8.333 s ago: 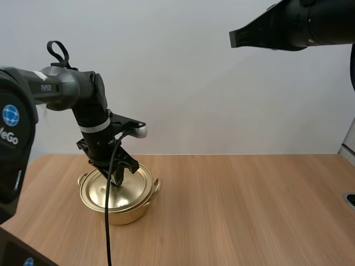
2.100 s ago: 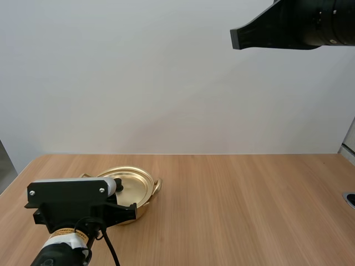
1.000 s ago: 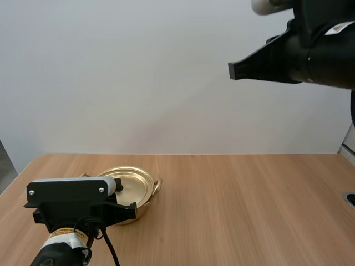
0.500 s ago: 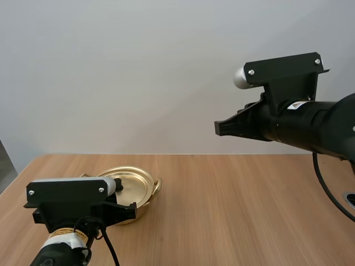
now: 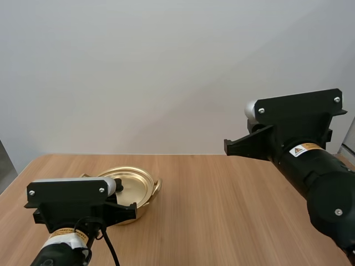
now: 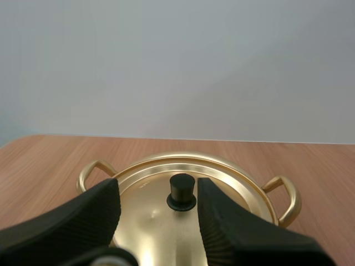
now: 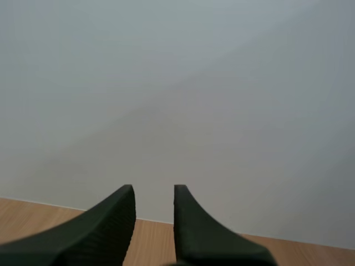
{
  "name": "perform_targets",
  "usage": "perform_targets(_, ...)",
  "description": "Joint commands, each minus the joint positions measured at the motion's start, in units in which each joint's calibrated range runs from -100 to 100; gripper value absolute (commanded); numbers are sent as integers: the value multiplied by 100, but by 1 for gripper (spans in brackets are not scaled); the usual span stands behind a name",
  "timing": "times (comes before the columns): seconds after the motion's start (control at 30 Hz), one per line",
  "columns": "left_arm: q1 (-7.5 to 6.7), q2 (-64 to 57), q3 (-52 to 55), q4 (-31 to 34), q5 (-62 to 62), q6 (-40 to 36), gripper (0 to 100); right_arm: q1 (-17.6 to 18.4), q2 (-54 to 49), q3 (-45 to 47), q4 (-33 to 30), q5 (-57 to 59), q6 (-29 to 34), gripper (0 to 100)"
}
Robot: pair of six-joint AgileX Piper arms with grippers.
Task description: Open the pot, put the car inside, and close it
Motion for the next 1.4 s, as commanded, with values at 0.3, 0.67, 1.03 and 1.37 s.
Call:
perform_targets(0.3, 2, 0, 0, 5, 10, 3, 70, 0, -8, 413, -39, 1228, 489, 43)
perform_targets(0.67, 2, 0, 0, 5, 10, 3, 70, 0, -8, 1213, -1319, 66, 489, 43)
perform_targets(1.03, 2, 0, 0, 5, 10, 3, 70, 0, -8, 2040, -1507, -681, 1666, 43)
perform_targets(1.37, 2, 0, 0, 5, 10, 3, 70, 33, -8, 2246, -2766, -875, 2948, 43)
